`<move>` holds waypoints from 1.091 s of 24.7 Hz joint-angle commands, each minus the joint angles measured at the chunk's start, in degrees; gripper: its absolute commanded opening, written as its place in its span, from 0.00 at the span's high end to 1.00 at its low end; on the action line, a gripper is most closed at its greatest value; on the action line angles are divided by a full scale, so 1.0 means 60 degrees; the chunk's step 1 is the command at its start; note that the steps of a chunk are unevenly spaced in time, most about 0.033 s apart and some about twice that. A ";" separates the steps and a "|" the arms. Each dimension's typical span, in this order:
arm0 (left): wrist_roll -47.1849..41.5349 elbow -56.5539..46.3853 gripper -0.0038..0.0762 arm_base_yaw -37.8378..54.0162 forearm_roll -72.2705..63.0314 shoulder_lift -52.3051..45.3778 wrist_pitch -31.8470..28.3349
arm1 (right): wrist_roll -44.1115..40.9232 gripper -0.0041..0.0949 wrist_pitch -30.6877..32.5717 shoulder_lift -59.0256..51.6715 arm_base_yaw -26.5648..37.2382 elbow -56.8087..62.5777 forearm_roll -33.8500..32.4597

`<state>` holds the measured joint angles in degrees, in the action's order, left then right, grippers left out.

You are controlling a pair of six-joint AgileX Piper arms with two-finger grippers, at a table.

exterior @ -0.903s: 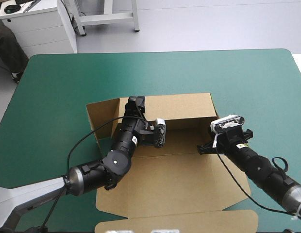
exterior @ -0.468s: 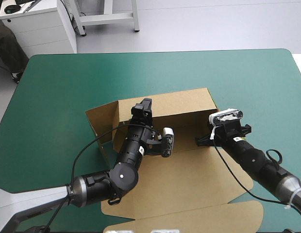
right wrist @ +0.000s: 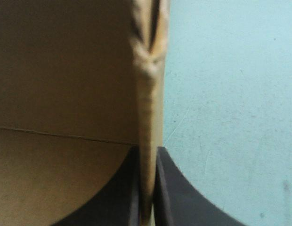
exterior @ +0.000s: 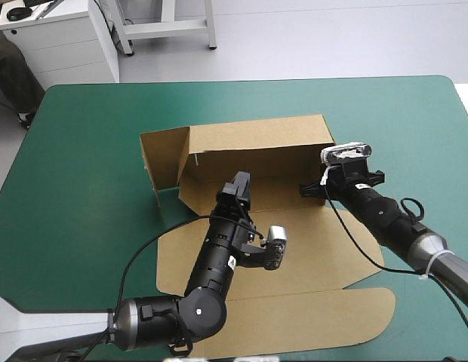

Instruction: Fold the box

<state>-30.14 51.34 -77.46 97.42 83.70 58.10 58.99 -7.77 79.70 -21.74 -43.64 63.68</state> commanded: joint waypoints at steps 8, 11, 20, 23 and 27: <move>0.6158 0.2437 0.94 0.0733 -0.7317 -0.0569 -0.1312 | 0.0188 0.98 0.0124 -0.0293 0.0062 -0.0371 -0.0012; 0.8346 0.4258 0.94 0.2031 -1.0969 -0.0569 -0.0721 | 0.0188 0.98 0.0196 -0.0293 0.0062 -0.0371 -0.0012; 0.9520 0.8709 0.94 0.9571 -1.8298 -0.0532 0.0754 | 0.0188 0.98 0.0373 -0.0293 0.0062 -0.0371 -0.0012; 0.9322 0.8539 0.94 1.2547 -2.1067 -0.0528 0.0732 | 0.0188 0.98 0.0416 -0.0293 0.0062 -0.0371 -0.0012; 0.9260 0.6325 0.94 1.6608 -2.3338 -0.0528 0.0388 | 0.0188 0.98 0.0416 -0.0293 0.0062 -0.0371 -0.0051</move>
<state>26.27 93.54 15.06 -34.72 82.45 64.07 60.22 -4.61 79.70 -21.65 -43.91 63.63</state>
